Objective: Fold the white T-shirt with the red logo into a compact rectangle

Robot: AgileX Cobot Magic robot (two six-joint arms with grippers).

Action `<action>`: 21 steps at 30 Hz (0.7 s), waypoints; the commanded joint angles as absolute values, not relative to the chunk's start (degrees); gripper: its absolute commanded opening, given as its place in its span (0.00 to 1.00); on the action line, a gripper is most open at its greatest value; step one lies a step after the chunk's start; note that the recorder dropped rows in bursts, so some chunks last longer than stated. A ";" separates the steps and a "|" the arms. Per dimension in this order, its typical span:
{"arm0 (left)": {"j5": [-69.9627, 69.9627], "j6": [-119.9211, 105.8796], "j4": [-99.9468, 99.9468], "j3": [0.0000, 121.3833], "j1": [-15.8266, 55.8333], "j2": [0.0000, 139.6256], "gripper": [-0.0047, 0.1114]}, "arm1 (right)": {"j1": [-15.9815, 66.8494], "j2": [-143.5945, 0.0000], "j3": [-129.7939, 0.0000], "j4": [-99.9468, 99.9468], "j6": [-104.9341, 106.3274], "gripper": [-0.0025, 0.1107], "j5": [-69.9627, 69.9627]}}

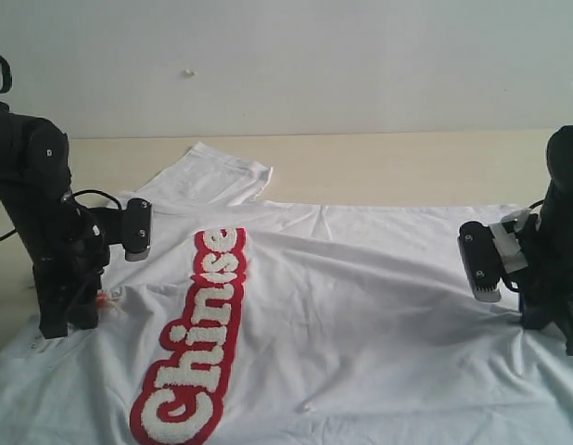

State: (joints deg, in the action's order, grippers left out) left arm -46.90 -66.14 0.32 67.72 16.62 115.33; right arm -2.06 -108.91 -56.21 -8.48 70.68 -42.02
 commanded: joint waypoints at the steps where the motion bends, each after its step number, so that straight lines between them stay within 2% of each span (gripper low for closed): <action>1: -49.03 -65.66 0.00 67.31 16.56 113.64 0.22 | -2.40 -105.87 -55.90 -10.81 70.28 0.02 -40.99; 3: -49.41 -65.66 0.00 67.31 16.56 113.21 0.06 | -2.40 -104.76 -55.90 -10.81 70.28 0.02 -40.11; 4: -49.55 -65.66 0.00 67.31 16.56 112.97 0.04 | -2.40 -104.27 -55.90 -10.81 70.28 0.02 -39.47; 21: -50.47 -65.49 -2.40 67.31 16.56 107.18 0.04 | -2.40 -101.25 -56.72 -11.21 66.52 0.02 -38.74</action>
State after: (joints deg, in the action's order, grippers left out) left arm -49.98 -65.83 -1.16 67.50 16.62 109.78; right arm -2.16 -102.90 -56.14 -10.49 66.56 -38.26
